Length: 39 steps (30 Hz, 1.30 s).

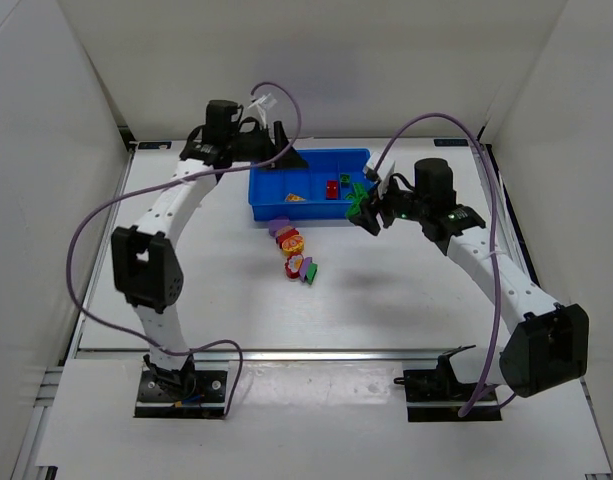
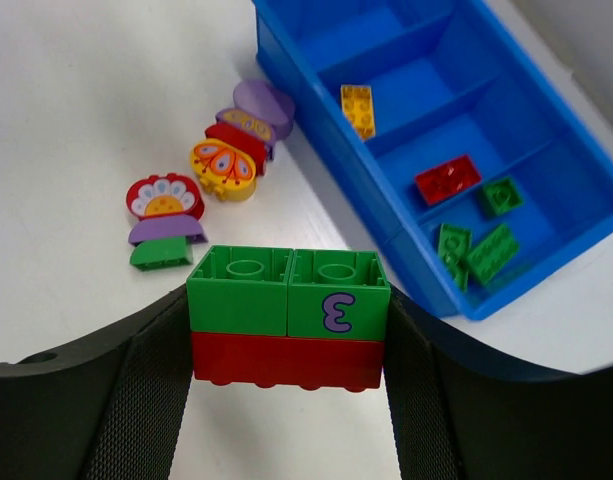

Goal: Sort the legos into containers by color

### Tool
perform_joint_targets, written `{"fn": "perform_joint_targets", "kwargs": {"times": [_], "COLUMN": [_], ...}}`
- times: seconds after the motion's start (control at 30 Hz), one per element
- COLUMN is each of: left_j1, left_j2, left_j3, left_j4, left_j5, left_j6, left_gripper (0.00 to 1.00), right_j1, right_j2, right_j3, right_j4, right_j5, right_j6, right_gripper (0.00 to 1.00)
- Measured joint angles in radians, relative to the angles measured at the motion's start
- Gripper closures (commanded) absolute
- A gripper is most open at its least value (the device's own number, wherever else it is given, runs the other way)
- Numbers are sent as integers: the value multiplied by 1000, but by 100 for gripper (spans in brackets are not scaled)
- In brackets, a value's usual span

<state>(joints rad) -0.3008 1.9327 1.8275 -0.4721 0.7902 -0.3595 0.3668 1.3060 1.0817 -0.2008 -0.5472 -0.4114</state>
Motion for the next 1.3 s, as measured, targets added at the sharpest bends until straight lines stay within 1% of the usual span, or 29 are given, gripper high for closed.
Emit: {"fn": "perform_joint_targets", "kwargs": {"times": [0.03,0.17,0.23,0.33,0.53,0.77,1.03,1.3], "left_j1": [12,9,-10,-41,-72,-89,-126,-129], "left_j2": [-70,-169,-183,-185,-193,-198,-198,-197], "left_j3": [-80,-228,-278,-317,-322,-314,-280,-245], "left_j4": [60,161,178,169,152,109,36,8], "left_j5": [76,207,240,243,235,192,114,60], "left_j6": [-50,-146,-172,-180,-177,-140,-68,-46], "left_gripper": [30,28,28,26,24,25,27,34], "right_j1": [0,0,1,10,76,157,171,172], "right_j2": [0,1,5,18,38,71,89,99], "right_j3": [0,-1,-1,-1,2,32,63,69], "right_j4": [15,66,90,115,130,132,137,136], "right_j5": [-8,-45,-71,-114,-159,-158,-150,-142], "right_j6": [-12,-60,-80,-111,-179,-226,-236,-236], "right_gripper": [100,100,100,100,100,100,100,100]}}
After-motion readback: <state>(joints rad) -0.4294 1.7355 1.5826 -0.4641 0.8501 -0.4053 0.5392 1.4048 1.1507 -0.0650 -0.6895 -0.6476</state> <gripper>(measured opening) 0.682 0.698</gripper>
